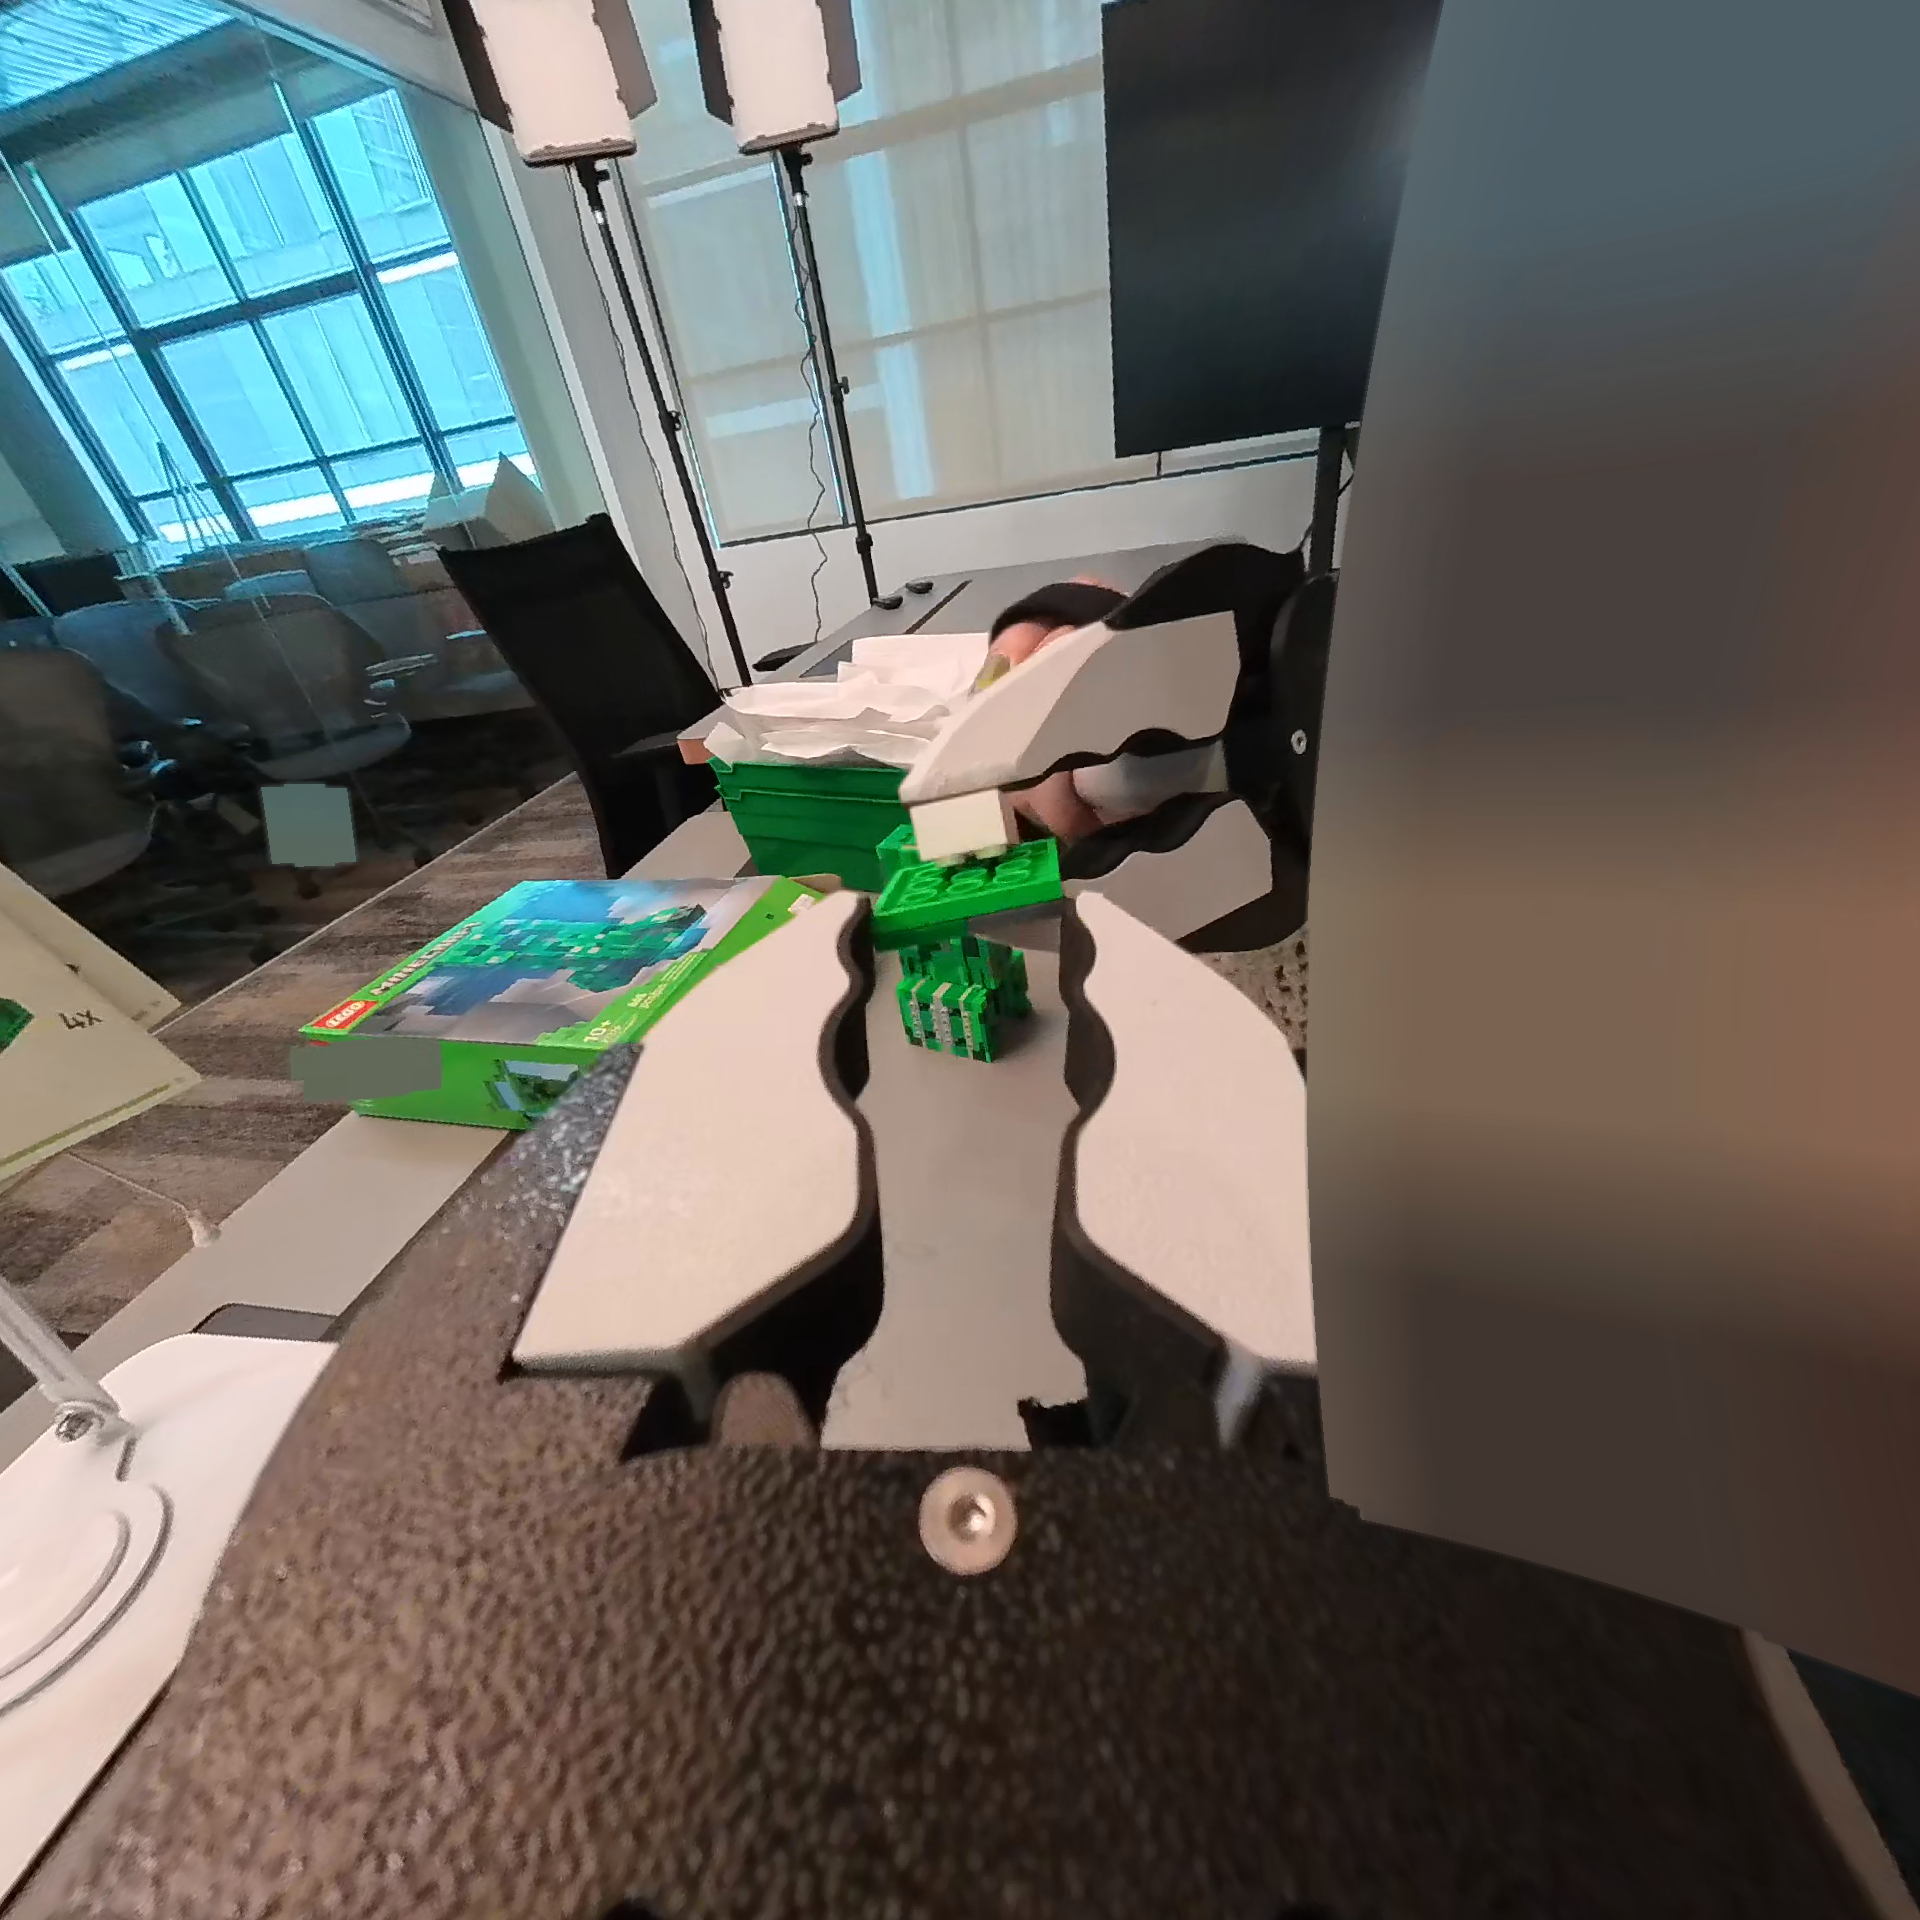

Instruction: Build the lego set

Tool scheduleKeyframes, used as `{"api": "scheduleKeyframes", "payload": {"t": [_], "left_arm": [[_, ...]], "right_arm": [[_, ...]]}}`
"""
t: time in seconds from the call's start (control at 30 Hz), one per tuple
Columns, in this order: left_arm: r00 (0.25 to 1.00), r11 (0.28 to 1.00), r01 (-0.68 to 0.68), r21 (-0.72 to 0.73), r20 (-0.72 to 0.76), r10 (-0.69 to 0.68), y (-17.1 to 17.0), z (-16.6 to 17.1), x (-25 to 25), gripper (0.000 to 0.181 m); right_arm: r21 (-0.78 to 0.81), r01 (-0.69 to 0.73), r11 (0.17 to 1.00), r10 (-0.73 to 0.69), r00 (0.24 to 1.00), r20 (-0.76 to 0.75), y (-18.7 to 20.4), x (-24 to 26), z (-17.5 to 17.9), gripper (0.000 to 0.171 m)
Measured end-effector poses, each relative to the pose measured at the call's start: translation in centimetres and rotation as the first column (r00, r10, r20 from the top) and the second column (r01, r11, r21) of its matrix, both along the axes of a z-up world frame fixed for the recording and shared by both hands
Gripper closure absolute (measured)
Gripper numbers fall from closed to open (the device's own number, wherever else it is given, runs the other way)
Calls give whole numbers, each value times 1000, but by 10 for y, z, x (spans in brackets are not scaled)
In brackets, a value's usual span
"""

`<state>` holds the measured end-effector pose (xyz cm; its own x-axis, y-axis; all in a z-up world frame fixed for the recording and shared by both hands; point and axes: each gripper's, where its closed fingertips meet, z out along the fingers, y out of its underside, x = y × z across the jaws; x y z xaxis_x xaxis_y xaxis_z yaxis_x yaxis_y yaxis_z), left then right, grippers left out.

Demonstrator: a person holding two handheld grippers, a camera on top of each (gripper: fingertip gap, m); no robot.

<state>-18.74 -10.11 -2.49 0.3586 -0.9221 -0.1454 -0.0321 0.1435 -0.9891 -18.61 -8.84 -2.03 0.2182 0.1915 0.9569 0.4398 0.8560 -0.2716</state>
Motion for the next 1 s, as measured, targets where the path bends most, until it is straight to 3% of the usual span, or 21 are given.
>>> {"api": "scheduleKeyframes", "payload": {"t": [0.87, 1.0], "left_arm": [[998, 999, 11, -49, -64, -14, 3, -14, 3, 147], [996, 999, 0, 33, -84, 3, 6, -15, 4, 141]], "right_arm": [[-7, 87, 996, -85, 988, 129, 2, 1, -15, 154], [-70, 75, 995, -64, 987, 148, 4, 3, -20, 154]]}}
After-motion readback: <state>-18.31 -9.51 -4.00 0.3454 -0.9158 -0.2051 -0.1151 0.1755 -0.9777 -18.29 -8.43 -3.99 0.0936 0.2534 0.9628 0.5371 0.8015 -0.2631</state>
